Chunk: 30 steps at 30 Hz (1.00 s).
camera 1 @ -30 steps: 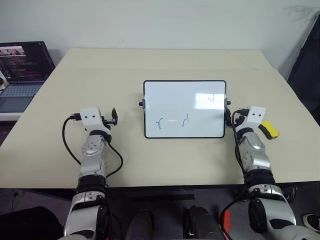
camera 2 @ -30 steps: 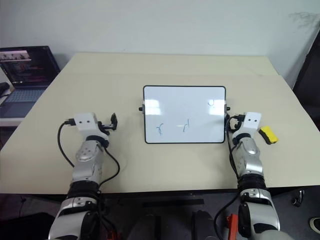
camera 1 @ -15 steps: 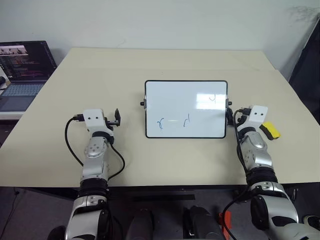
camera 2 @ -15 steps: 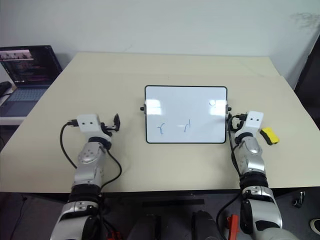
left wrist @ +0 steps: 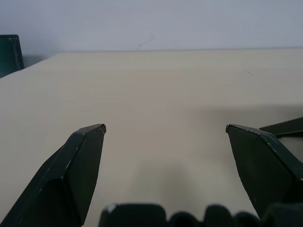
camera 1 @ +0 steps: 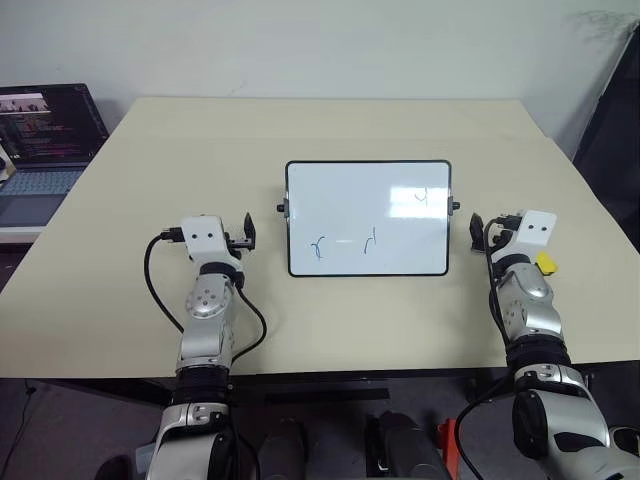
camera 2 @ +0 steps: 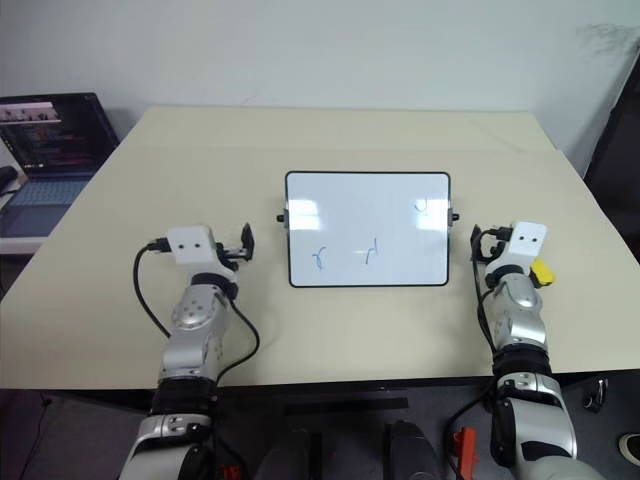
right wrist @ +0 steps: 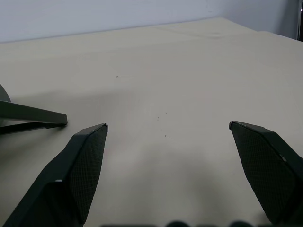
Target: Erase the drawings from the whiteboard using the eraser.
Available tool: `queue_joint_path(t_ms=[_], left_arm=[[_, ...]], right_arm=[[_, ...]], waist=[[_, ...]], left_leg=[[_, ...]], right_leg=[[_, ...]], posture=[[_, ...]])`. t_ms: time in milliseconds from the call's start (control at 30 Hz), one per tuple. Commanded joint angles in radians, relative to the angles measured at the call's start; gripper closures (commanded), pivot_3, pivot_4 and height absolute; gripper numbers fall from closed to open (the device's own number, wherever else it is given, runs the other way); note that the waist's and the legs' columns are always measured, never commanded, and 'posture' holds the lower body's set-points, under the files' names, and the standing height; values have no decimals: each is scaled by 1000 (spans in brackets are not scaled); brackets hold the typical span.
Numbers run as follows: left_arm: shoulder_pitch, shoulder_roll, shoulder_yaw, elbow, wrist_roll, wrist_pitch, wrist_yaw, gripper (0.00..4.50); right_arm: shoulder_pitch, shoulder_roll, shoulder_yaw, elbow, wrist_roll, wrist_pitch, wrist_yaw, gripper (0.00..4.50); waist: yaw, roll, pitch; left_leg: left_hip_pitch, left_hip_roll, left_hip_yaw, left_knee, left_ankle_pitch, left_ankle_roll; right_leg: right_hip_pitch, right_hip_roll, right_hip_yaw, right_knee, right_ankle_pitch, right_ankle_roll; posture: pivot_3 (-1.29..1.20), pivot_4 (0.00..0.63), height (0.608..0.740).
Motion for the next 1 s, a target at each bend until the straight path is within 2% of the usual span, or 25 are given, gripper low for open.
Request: queue_joint_path(t_ms=[33,167,333,433,600,733,900,1000], left_arm=[[-11,1,-10,-42,5,5,0,68],[-10,47,-7,-69,-9,46,-55,68],[-3,174,29,-154,-128,164,-247,68],[-15,224,37,-162,-153,195,-302,68],[-38,258,33,-149,-150,201,-338,68],[-45,275,26,-206,-184,248,-399,68],[-62,320,57,-311,-332,413,-515,68],[-75,371,61,-351,-375,482,-561,68]], right_arm=[[1,-26,-9,-56,7,9,12,0],[11,-57,-7,-111,7,54,34,0],[28,-111,-12,-203,24,153,71,0],[25,-139,-19,-218,31,188,89,0],[15,-160,-22,-232,41,223,106,0],[12,-168,-17,-250,47,247,120,0],[11,-179,-16,-253,44,256,134,0],[9,-183,-13,-245,38,257,140,0]], waist=[[1,0,0],[3,0,0],[-4,0,0],[-3,0,0],[-1,0,0],[-2,0,0],[-3,0,0],[-5,0,0]], left_leg=[[0,0,0,0,0,0],[0,0,0,0,0,0],[0,0,0,0,0,0],[0,0,0,0,0,0],[0,0,0,0,0,0],[0,0,0,0,0,0],[0,0,0,0,0,0],[0,0,0,0,0,0]], right_leg=[[0,0,0,0,0,0],[0,0,0,0,0,0],[0,0,0,0,0,0],[0,0,0,0,0,0],[0,0,0,0,-2,3],[0,0,0,-1,-1,2],[0,0,0,0,-1,2],[0,0,0,0,-2,3]], posture=[[0,150,740],[0,150,740],[0,150,740],[0,150,740],[0,150,740],[0,150,740],[0,150,740],[0,150,740]])
